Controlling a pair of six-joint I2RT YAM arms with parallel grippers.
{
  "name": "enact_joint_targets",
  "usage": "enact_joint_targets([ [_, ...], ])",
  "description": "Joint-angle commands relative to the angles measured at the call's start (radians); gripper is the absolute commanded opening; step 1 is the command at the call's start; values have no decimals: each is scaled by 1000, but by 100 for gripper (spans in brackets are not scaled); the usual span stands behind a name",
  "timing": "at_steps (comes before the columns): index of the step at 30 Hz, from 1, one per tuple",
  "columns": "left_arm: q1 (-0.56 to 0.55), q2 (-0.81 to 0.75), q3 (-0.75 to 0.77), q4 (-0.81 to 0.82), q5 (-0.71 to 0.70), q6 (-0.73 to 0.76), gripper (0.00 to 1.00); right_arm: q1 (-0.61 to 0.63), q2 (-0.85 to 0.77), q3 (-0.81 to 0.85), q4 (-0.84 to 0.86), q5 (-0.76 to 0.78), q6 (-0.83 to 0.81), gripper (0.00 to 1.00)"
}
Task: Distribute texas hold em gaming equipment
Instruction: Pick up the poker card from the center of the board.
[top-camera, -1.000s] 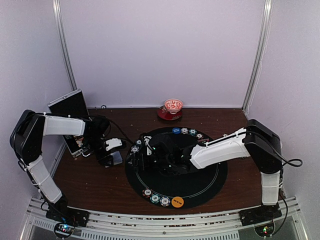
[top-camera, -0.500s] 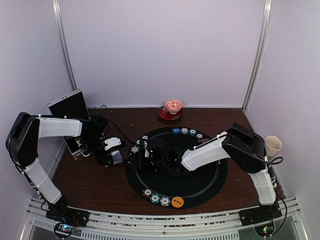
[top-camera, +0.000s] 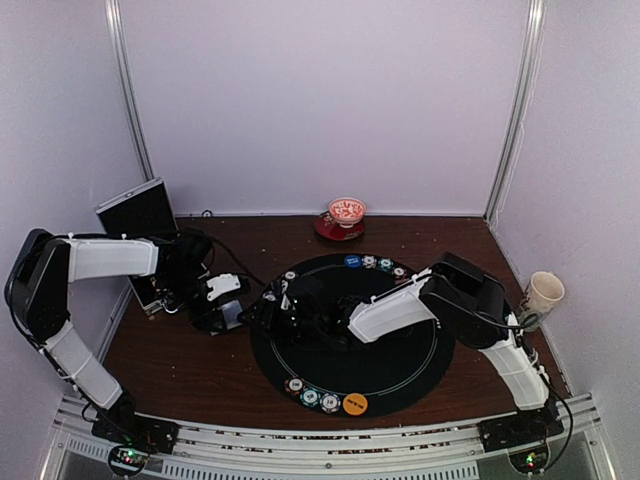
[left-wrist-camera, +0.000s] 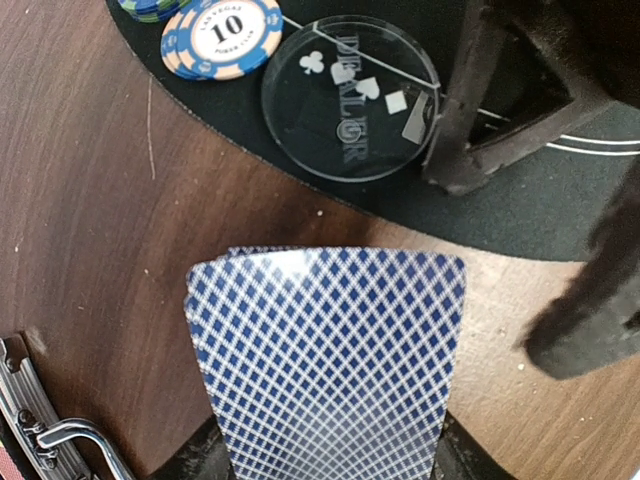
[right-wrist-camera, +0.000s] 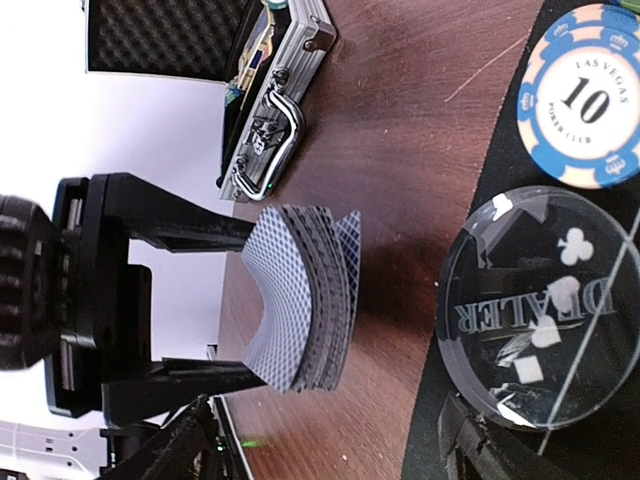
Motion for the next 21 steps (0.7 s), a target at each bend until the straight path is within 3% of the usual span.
enact_joint_targets([
  [1, -5, -37, -19, 22, 39, -6, 59, -6, 47, 27, 57, -24, 61, 77],
  [21, -8, -107, -93, 14, 110, 15, 60, 4, 148, 87, 149, -80, 132, 60],
])
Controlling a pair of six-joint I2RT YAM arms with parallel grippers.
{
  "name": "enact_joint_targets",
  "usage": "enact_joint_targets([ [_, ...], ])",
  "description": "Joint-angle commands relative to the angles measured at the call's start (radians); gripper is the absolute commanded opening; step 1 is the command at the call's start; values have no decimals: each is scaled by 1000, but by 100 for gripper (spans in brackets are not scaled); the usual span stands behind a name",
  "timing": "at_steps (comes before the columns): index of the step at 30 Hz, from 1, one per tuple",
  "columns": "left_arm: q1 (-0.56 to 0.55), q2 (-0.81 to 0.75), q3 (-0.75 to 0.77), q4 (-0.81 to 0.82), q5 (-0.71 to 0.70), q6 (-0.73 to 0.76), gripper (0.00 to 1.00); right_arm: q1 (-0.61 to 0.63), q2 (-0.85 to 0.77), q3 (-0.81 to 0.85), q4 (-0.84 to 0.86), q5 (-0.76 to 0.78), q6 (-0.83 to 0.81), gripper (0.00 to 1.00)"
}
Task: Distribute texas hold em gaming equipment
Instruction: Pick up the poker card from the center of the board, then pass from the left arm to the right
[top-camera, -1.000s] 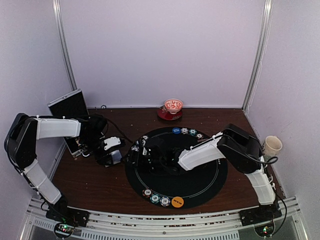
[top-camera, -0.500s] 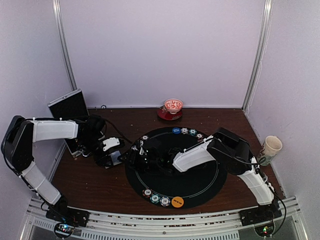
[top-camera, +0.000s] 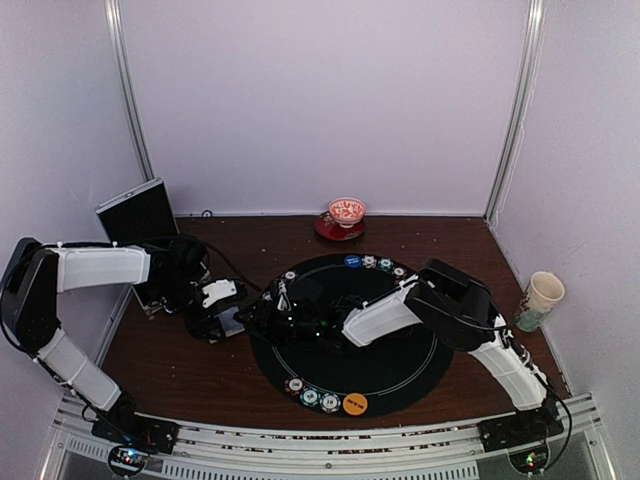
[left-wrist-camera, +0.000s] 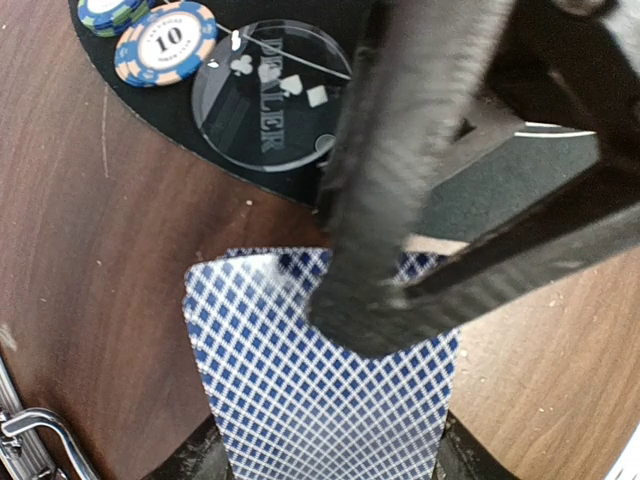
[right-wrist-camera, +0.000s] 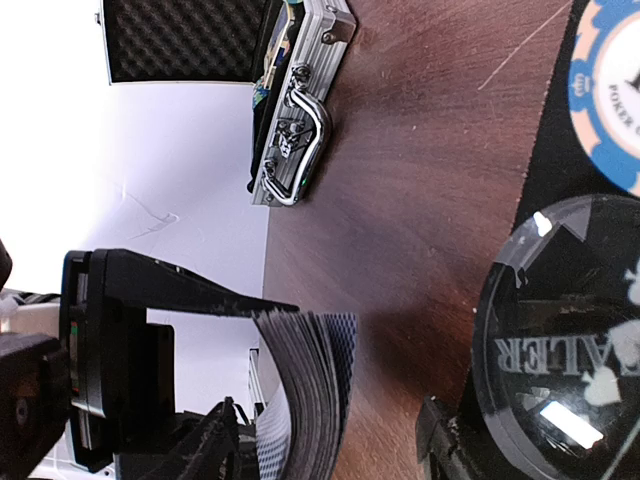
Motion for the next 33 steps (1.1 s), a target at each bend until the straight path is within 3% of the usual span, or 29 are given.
enact_joint_targets([
  [1, -7, -31, -20, 14, 44, 17, 60, 6, 56, 38, 4, -27, 14, 59],
  [20, -25, -31, -52, 26, 51, 29, 63, 21, 107, 86, 52, -94, 36, 32],
  [23, -26, -29, -50, 26, 53, 29, 64, 26, 117, 101, 51, -107, 36, 24],
  [25, -26, -28, -50, 26, 55, 29, 66, 26, 119, 105, 60, -113, 38, 12],
  [27, -26, -28, -52, 27, 56, 29, 73, 28, 117, 104, 67, -117, 42, 0],
  [31, -25, -32, -60, 30, 64, 33, 96, 27, 96, 78, 106, -120, 56, 0],
  [33, -25, -33, -67, 35, 70, 36, 98, 25, 81, 62, 118, -116, 58, 0],
])
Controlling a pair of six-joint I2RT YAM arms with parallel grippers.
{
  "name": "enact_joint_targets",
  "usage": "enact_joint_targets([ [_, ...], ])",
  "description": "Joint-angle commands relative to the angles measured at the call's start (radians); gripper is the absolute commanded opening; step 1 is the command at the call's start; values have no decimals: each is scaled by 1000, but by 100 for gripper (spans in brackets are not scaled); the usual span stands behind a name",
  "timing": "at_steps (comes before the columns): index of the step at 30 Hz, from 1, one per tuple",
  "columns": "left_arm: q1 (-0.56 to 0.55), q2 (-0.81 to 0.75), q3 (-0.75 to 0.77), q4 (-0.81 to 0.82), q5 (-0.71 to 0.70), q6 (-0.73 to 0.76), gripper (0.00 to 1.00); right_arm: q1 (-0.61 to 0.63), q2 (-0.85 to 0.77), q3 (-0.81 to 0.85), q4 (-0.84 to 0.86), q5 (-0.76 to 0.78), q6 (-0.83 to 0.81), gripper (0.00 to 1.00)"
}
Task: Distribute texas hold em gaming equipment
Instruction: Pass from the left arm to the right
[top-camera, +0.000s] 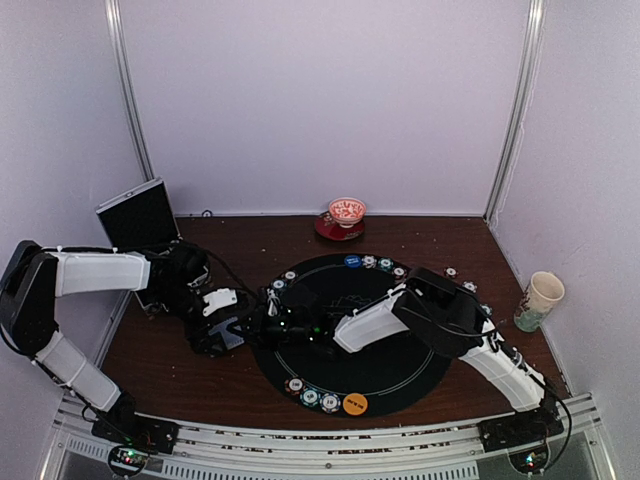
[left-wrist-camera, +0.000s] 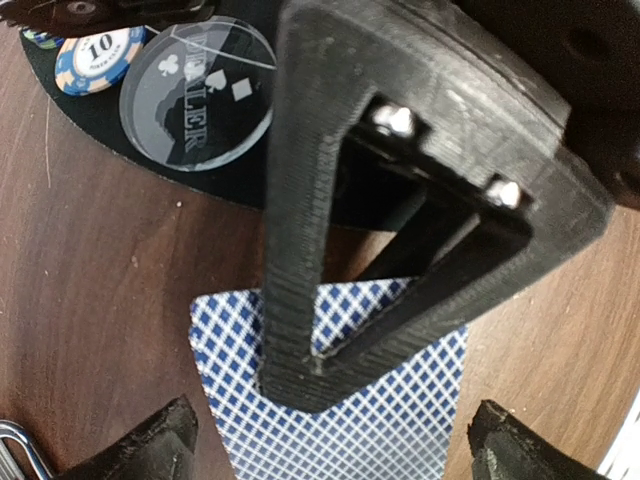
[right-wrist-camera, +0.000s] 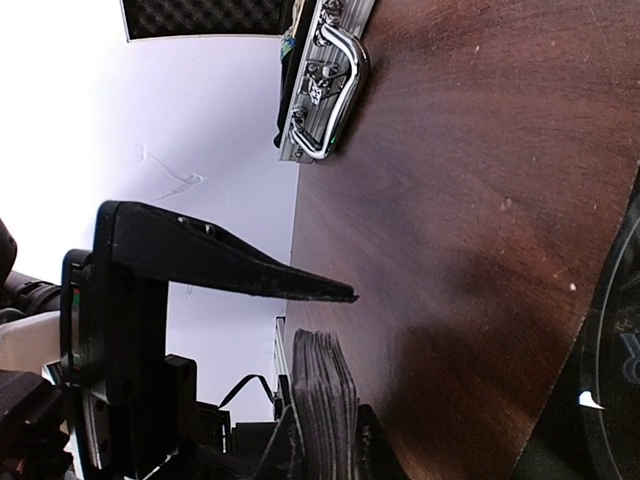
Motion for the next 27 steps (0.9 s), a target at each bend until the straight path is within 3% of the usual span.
enact_joint_targets([
  [1, -4, -15, -20, 34, 30, 11, 98, 7, -16, -33, 51, -13, 11, 0],
  [27, -14, -51, -66, 151, 93, 23, 98, 12, -102, -147, 287, -8, 124, 0],
])
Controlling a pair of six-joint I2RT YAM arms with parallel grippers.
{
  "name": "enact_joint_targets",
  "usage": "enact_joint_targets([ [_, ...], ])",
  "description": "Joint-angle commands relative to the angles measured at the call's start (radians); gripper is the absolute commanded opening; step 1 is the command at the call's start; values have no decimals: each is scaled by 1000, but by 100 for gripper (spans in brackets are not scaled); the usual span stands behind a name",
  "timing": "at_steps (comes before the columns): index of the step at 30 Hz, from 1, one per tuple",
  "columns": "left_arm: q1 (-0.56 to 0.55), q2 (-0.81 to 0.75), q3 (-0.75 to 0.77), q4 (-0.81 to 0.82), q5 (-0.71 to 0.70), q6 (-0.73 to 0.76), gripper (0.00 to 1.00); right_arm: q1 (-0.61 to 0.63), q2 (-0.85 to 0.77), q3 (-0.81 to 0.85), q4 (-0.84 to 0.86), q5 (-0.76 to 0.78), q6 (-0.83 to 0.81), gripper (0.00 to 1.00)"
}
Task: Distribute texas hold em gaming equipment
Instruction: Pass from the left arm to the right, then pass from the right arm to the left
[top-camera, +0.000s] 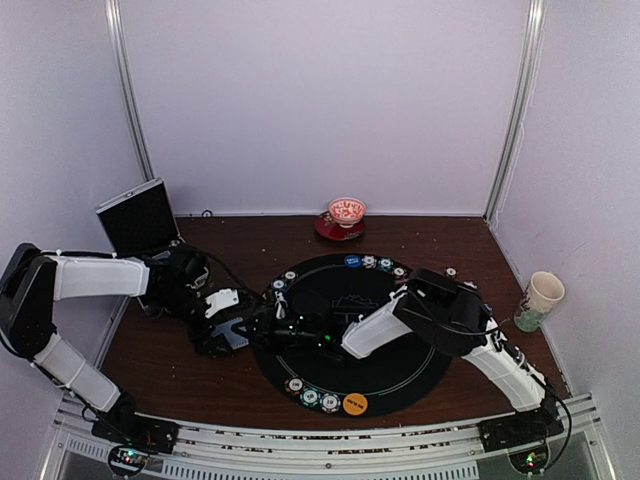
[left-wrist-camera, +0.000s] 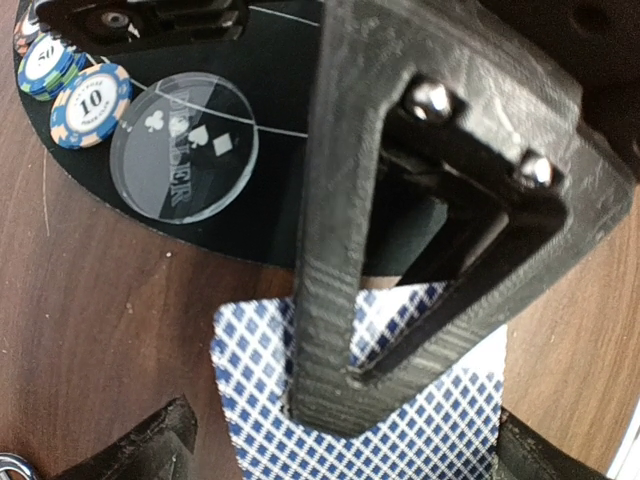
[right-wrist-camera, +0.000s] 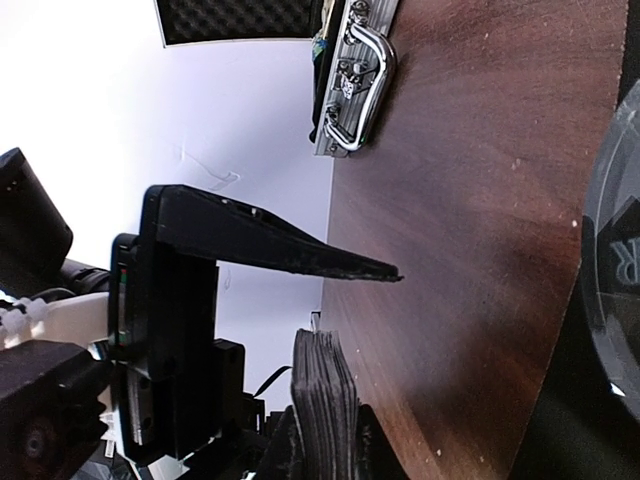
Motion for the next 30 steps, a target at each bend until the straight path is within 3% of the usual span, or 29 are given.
enact_joint_targets([
  [1, -8, -34, -24, 63, 30, 16, 98, 9, -77, -33, 98, -8, 33, 0],
  [17, -9, -57, -33, 84, 96, 32, 98, 11, -86, -45, 119, 3, 47, 0],
  [30, -8, -52, -50, 102, 61, 28, 98, 9, -102, -61, 137, 13, 50, 0],
])
